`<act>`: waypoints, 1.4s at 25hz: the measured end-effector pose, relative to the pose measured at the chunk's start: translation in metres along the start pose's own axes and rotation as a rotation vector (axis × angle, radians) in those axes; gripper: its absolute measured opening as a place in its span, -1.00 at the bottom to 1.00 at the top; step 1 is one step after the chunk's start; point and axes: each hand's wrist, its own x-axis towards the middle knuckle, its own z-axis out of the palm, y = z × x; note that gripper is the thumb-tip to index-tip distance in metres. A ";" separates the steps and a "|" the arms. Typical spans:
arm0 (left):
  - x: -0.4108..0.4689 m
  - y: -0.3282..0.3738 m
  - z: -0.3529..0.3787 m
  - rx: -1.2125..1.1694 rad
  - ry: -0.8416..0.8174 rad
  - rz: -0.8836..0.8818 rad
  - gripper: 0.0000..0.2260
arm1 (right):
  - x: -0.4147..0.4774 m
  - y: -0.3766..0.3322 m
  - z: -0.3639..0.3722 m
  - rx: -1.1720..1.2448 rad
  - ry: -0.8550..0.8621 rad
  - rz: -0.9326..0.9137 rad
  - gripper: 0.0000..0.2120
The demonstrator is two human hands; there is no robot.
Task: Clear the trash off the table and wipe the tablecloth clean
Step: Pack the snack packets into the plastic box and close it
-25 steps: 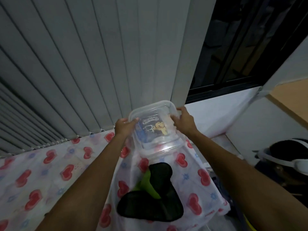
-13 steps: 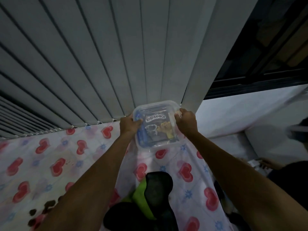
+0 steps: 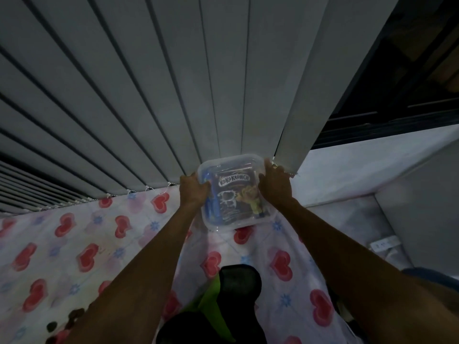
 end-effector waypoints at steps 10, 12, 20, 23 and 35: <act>-0.023 -0.025 0.033 0.215 0.018 0.401 -0.39 | -0.015 0.009 0.032 -0.094 0.001 -0.161 -0.14; -0.024 -0.022 0.037 0.234 0.028 0.395 -0.35 | -0.014 0.007 0.031 -0.068 0.005 -0.149 -0.15; -0.033 -0.014 0.033 0.233 0.059 0.378 -0.31 | -0.020 0.006 0.031 -0.032 0.042 -0.119 -0.17; -0.031 -0.014 0.030 0.328 0.012 0.341 -0.29 | -0.022 0.001 0.026 -0.054 0.021 -0.080 -0.18; -0.148 -0.052 -0.069 0.468 0.025 0.411 -0.37 | -0.176 -0.073 0.014 -0.321 0.182 -0.175 -0.57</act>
